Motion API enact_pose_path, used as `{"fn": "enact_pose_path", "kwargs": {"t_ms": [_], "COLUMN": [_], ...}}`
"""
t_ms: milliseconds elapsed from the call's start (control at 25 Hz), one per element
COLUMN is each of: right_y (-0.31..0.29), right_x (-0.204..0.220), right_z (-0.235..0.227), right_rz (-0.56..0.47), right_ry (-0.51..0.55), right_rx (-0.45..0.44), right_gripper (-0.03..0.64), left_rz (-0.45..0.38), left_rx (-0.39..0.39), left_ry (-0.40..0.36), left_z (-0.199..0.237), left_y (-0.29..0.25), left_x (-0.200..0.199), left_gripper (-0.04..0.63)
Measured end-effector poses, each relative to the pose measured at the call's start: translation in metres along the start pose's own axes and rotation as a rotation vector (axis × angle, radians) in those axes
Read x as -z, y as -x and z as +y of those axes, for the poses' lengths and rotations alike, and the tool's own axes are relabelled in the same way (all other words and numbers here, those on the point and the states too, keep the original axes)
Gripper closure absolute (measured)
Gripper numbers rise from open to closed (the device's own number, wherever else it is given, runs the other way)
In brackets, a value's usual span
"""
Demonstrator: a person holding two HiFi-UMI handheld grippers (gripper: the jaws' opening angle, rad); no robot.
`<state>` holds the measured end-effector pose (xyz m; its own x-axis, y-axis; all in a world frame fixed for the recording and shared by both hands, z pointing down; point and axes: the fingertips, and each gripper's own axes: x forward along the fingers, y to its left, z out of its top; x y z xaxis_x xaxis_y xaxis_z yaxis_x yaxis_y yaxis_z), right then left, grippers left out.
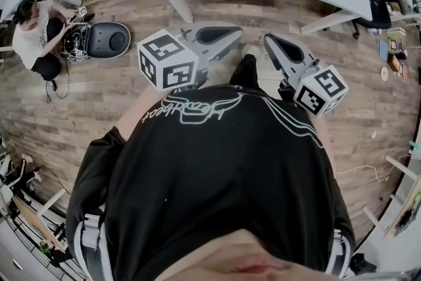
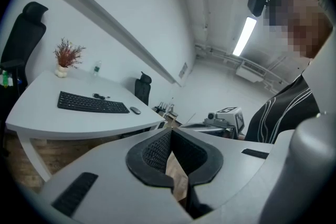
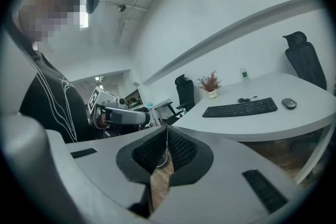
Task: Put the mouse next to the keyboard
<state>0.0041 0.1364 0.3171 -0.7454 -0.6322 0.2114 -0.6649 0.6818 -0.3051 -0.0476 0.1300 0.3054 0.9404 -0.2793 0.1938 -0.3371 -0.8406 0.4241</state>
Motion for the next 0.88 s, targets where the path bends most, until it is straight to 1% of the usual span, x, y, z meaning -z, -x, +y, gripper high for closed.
{"fn": "enact_pose_path", "kwargs": {"t_ms": [160, 520, 880], "right_y": [0.007, 0.026, 0.035], "right_x": [0.004, 0.016, 0.019], "right_z": [0.003, -0.005, -0.013], "right_rz": [-0.002, -0.018, -0.015], "right_ry": [0.001, -0.044, -0.055], "right_rx": [0.018, 0.069, 0.094], "right_gripper": [0.607, 0.607, 0.607], "left_rz": [0.008, 0.054, 0.059], "left_rx": [0.01, 0.041, 0.056], "left_ry": [0.004, -0.004, 0.003], "left_z": [-0.005, -0.014, -0.017], "left_y": [-0.002, -0.014, -0.023], "left_x": [0.004, 0.016, 0.019], "left_gripper": [0.589, 0.589, 0.589]}}
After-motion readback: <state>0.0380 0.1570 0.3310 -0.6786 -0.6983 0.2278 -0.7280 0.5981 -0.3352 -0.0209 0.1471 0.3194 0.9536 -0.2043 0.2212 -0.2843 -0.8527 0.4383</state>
